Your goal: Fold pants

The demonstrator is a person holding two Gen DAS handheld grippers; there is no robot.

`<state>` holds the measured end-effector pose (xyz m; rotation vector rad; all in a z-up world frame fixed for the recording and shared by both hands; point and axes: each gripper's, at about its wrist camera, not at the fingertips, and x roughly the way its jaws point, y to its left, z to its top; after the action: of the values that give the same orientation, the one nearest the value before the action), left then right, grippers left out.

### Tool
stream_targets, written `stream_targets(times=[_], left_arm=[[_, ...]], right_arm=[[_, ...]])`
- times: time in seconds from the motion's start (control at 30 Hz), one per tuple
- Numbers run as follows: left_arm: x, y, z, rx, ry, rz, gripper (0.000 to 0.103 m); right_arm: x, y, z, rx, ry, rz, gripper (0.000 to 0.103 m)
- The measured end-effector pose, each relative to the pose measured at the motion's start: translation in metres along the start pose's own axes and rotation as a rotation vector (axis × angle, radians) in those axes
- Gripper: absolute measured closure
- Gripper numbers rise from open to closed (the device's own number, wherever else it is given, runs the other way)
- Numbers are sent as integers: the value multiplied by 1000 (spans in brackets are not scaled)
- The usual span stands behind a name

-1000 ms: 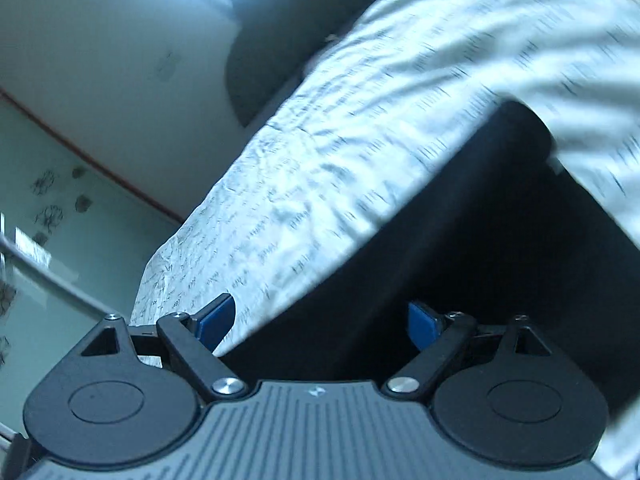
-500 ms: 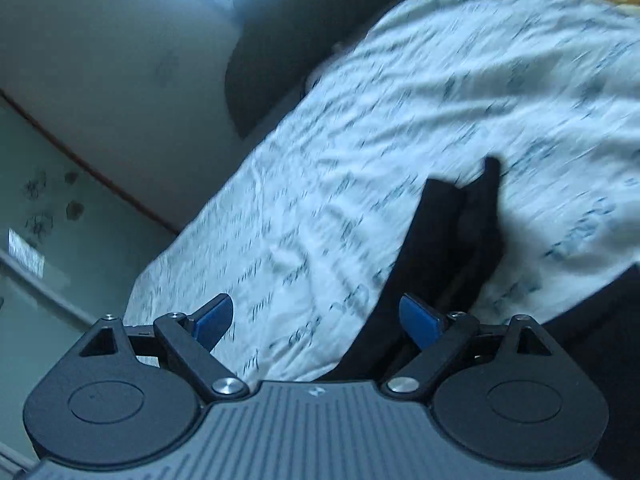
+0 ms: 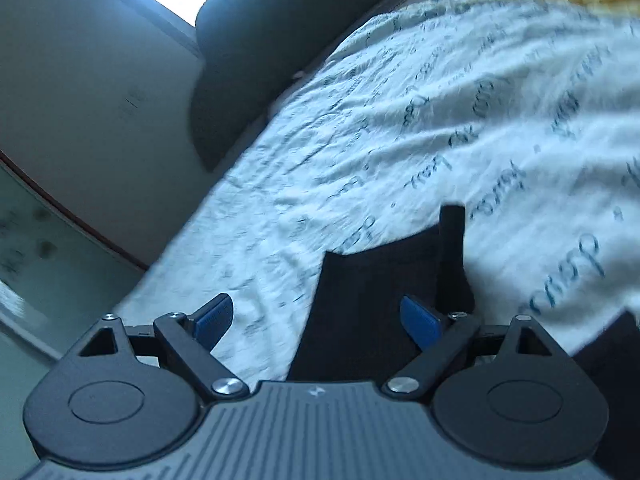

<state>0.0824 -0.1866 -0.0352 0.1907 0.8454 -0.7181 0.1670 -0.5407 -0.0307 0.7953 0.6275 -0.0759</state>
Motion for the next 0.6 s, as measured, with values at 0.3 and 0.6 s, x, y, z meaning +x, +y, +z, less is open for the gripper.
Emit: stream_targets(times=[0.3,0.6], left_arm=[[-1,2,2,-19,-10,-14,42],[-12,-11,2,43,-54,-107,35]], right_arm=[[73,61,-20,-424,9,-405,61],[-11,7,-13,-224,-149,-267,95]])
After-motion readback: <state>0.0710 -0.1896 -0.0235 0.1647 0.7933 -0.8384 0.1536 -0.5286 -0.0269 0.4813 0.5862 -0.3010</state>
